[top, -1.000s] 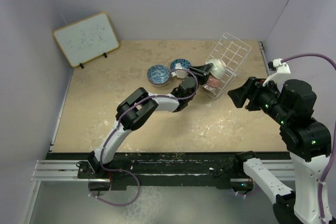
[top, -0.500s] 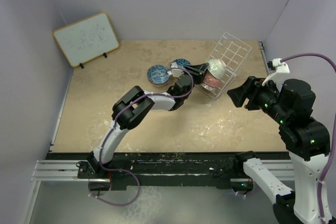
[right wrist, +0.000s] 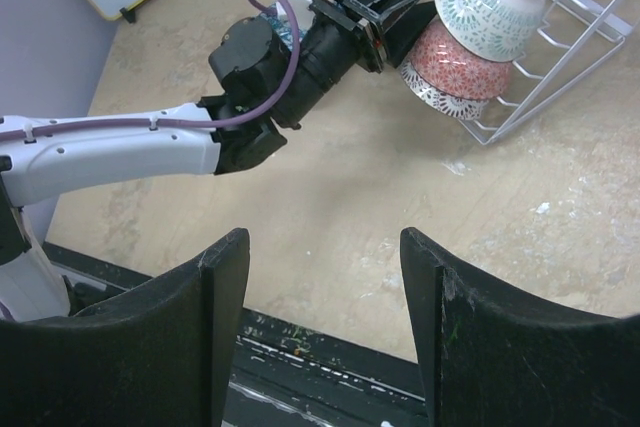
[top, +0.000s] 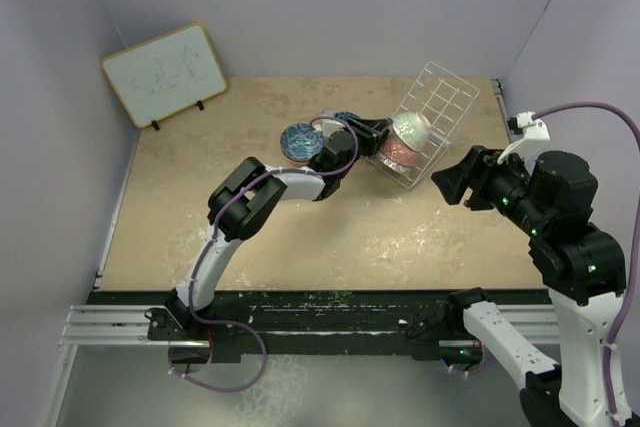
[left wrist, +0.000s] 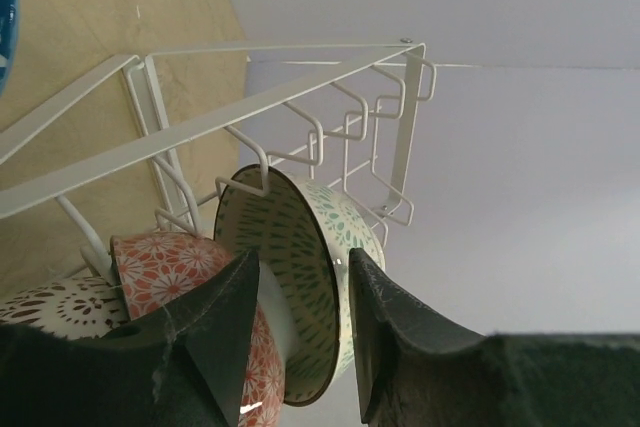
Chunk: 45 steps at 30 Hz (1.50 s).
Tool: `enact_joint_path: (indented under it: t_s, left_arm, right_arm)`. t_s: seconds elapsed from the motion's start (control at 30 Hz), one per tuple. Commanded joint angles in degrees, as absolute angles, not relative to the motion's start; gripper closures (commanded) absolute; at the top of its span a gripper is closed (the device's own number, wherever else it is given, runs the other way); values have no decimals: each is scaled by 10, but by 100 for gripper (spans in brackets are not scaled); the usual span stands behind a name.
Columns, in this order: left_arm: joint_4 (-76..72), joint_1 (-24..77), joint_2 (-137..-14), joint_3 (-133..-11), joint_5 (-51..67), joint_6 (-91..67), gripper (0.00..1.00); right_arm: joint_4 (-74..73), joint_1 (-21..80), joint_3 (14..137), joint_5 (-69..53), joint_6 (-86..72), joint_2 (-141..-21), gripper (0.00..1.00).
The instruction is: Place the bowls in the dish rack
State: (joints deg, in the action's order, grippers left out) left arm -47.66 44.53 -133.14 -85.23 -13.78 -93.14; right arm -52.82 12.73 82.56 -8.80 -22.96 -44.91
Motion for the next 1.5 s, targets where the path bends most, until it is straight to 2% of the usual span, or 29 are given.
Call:
enact_joint_path:
  t_s: [0.0,0.5,0.73,1.13,1.3,1.47]
  left_arm:
    - [-453,440,-1312,-896,-83,-881,56]
    - [-482,437,-1332,-924,-48,-868,55]
    - [-491,437,-1345,-943,-45,-870,68]
    - [-513,445,-1386,-973,-37,-893,80]
    - [-525,446,-1396,-980,-37,-903,99]
    - [-561,448,-1417,-982,-38,-924,100]
  right_arm:
    - [-498,129,818,-103,-233,-444,36]
    - [-490,129,806,-102,-234,-445,35]
    - [-486,129,801,-102,-234,-446,36]
    - [-490,129,804,-96,-229,-448,36]
    - [-490,129,805,-96,-229,-448,36]
    - [-491,129,807,-96,-228,-447,36]
